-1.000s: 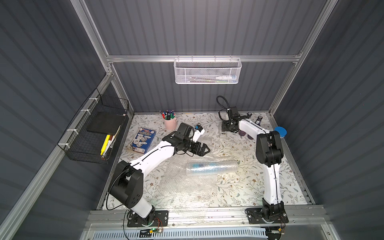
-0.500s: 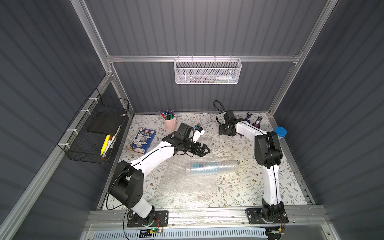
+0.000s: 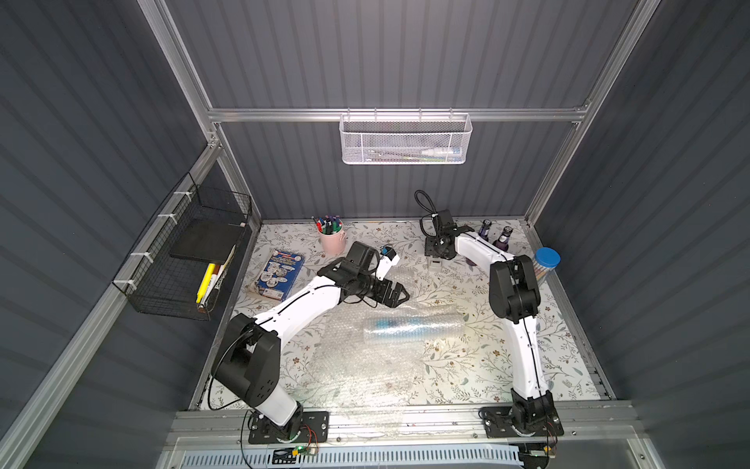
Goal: Wrap wine bottles in bubble wrap
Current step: Move the Tape Cutter to the center of the board.
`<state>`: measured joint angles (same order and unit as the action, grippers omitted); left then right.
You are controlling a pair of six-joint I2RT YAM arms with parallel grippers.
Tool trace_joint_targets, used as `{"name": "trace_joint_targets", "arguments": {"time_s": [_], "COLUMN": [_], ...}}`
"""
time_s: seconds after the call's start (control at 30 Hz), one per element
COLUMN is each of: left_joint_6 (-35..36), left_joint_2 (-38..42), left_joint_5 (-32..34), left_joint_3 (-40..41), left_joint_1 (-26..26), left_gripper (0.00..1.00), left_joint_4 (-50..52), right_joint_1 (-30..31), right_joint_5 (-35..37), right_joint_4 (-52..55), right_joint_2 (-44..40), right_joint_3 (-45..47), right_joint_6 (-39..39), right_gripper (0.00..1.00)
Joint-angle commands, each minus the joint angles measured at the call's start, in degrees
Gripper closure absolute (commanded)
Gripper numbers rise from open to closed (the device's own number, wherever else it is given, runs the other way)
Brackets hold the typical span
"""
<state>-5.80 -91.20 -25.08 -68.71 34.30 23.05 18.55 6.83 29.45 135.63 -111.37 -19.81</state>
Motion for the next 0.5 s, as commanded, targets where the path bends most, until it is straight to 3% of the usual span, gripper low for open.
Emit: {"name": "trace_joint_targets", "arguments": {"time_s": [0.0, 0.23, 0.47], "left_joint_6": [1.54, 2.21, 2.22], "left_joint_2": [-0.99, -2.28, -2.93], "left_joint_5": [-0.40, -0.91, -0.85], "left_joint_3": [-0.29, -1.12, -1.67], "left_joint_1": [-0.20, -0.21, -0.20], "left_gripper": [0.01, 0.01, 0.01], "left_joint_4": [1.61, 2.08, 1.95], "right_joint_1": [-0.18, 0.76, 3.46], "right_joint_5": [1.55, 0.06, 0.47], "right_joint_4": [3.36, 4.65, 3.68], "right_joint_2": [1.95, -0.22, -7.55], "right_joint_3": [-2.33, 0.62, 11.77], "right_joint_6": [-1.15, -1.56, -3.37], "right_gripper": [0.41, 0.55, 0.55]}}
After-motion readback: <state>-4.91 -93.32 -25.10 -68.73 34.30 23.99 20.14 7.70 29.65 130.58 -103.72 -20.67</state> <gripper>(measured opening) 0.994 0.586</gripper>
